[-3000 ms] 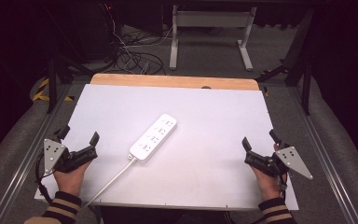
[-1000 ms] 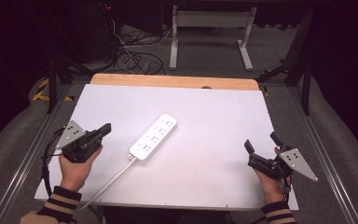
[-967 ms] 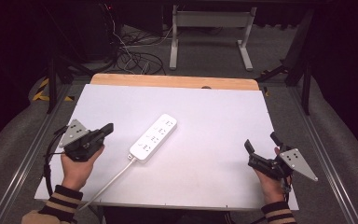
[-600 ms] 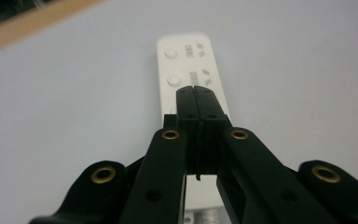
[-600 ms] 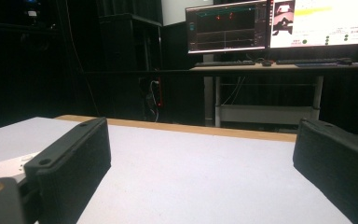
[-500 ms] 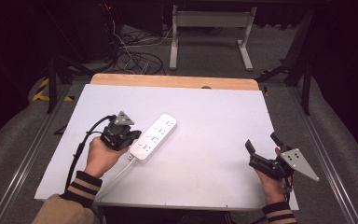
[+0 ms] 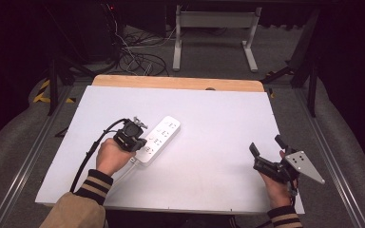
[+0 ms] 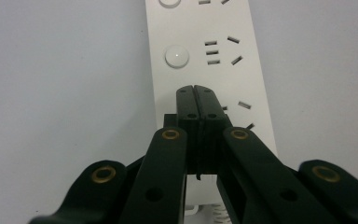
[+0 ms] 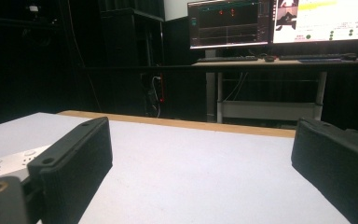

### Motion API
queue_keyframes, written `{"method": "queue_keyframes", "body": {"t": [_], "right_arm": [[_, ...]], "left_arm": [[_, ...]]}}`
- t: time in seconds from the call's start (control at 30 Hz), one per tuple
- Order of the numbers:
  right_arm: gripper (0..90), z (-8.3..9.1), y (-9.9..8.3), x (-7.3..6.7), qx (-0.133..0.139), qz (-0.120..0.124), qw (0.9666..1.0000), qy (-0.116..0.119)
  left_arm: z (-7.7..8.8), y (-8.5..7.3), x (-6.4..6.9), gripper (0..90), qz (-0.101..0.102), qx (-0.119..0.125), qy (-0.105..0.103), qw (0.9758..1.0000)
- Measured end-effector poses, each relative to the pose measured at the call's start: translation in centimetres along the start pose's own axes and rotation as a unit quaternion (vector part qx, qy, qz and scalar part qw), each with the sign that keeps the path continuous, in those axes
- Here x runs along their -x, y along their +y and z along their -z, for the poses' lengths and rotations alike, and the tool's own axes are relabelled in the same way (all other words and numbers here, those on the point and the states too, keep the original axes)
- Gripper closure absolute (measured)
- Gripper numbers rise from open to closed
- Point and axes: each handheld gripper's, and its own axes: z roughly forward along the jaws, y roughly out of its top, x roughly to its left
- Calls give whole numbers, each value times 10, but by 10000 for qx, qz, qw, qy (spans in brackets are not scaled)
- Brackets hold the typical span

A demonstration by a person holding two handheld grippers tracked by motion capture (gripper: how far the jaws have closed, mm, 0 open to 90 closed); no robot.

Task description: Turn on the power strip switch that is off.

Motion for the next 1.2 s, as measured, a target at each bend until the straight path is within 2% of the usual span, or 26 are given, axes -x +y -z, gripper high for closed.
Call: {"method": "queue_keyframes", "body": {"t": [0.13,0.23,0.37,0.43,0.97,1.2], "right_arm": [[56,1,0,0,8,11,10000,-12],[57,1,0,1,0,14,10000,-13],[57,2,0,0,9,10,10000,-19],[57,2,0,0,3,11,10000,-19],[57,2,1,-1,10,9,10000,-9],[57,2,1,-1,-1,-3,10000,-12]], "left_arm": [[-5,0,0,900,-2,-74,81,9999],[-6,0,0,900,18,-22,44,10000],[-6,-2,3,900,31,-34,132,9999],[-7,-3,3,900,101,-17,90,9999],[-7,-3,0,900,73,-60,22,10000],[-7,-1,-2,900,116,-116,-71,9998]]}}
